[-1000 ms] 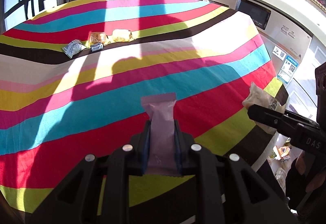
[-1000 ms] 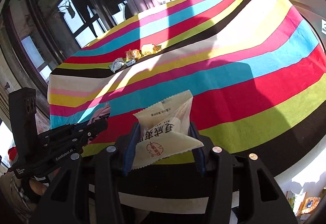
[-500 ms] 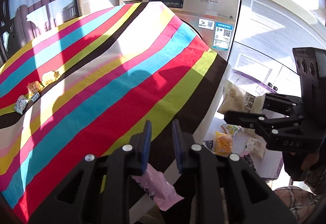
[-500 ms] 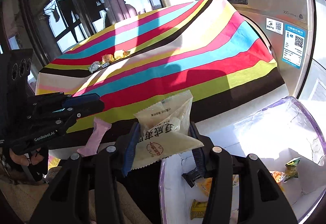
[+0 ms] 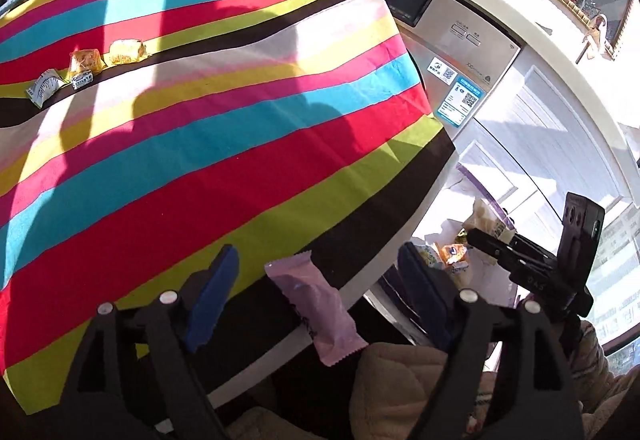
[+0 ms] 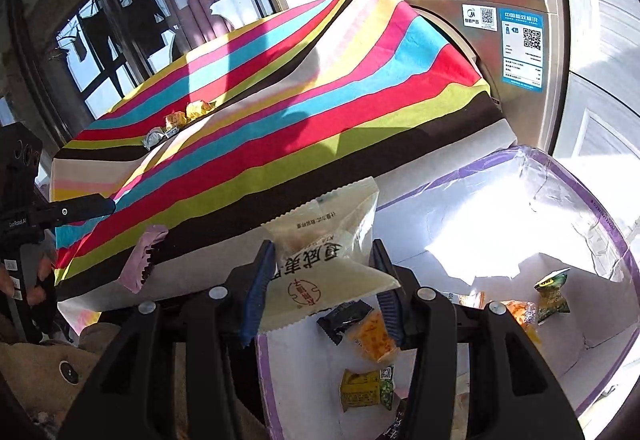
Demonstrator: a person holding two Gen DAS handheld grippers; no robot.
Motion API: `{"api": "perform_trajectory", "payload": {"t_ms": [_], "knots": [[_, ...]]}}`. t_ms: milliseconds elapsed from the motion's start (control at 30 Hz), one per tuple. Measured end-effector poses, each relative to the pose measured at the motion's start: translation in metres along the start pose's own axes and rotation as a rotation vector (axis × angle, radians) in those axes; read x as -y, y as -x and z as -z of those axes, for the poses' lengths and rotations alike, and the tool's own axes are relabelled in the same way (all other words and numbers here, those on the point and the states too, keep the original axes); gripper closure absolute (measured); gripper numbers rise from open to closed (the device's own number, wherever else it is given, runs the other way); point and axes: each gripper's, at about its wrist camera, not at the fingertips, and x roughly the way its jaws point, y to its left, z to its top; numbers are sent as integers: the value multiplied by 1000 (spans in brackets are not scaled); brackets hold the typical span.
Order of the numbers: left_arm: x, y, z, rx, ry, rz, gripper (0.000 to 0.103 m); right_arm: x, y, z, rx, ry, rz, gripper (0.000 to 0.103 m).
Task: Organize snacks
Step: 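Carry the pastry bag and pink bar to the white box and open both grippers, then return both tools to the remaining snacks on the table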
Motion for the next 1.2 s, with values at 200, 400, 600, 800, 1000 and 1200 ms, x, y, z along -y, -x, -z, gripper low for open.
{"api": "perform_trajectory", "payload": {"t_ms": [200, 400, 600, 800, 1000, 1200], "knots": [[17, -32, 19, -103, -96, -47, 31, -17, -11, -1, -24, 22, -26, 54], [13, -55, 14, -173, -135, -49, 84, -24, -6, -6, -13, 51, -23, 54], [68, -53, -4, -147, -271, 64, 84, -13, 9, -5, -12, 50, 14, 54], [148, -74, -12, -156, -443, 244, 55, 18, 38, 13, -23, 37, 148, 54], [153, -63, -17, -33, -460, 195, 5, 48, 69, 23, 20, -29, 247, 20], [64, -40, -36, 51, -227, -17, 2, 32, 60, 11, 48, -22, 209, 19]]}}
